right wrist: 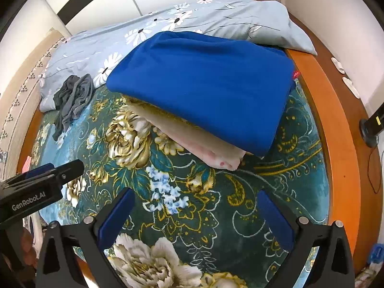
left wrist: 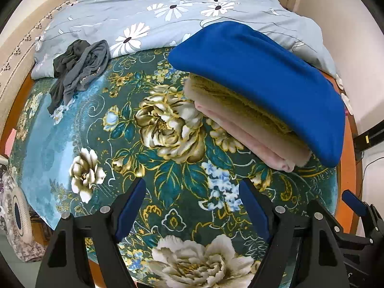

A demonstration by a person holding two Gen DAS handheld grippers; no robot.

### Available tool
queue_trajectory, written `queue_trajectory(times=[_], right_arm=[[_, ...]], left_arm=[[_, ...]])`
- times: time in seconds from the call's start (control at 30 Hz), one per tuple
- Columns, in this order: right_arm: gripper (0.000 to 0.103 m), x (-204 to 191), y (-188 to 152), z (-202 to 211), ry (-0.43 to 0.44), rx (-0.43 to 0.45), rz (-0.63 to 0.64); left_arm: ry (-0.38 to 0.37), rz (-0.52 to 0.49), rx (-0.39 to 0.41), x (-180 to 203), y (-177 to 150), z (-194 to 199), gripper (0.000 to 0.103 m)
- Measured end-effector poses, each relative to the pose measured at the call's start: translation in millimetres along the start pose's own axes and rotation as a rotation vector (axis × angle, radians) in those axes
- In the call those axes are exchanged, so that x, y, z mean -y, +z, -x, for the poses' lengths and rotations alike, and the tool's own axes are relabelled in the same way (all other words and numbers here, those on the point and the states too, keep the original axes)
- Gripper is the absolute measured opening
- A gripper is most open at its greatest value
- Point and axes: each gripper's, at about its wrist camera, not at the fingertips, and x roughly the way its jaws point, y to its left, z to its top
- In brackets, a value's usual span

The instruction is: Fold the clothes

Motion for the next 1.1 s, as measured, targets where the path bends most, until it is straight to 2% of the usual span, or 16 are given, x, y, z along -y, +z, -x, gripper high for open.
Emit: queue_trajectory(times=[0.27,0.57,1.1], right_arm=[[0.103,4,6,4,0.005,0.024,-0.002],[0.103,1,10,5,0.010,0.039,0.012],[0.103,-3,15,-2,0.013,0.027,0.023]], left_arm=[[0.035,-0.013,0.038,9,-2,4,0.081],[0.061,-0.055,0.030,18,-2,2,0.081],[0.084,-0.072,0.014,21,4,-4,0.081]])
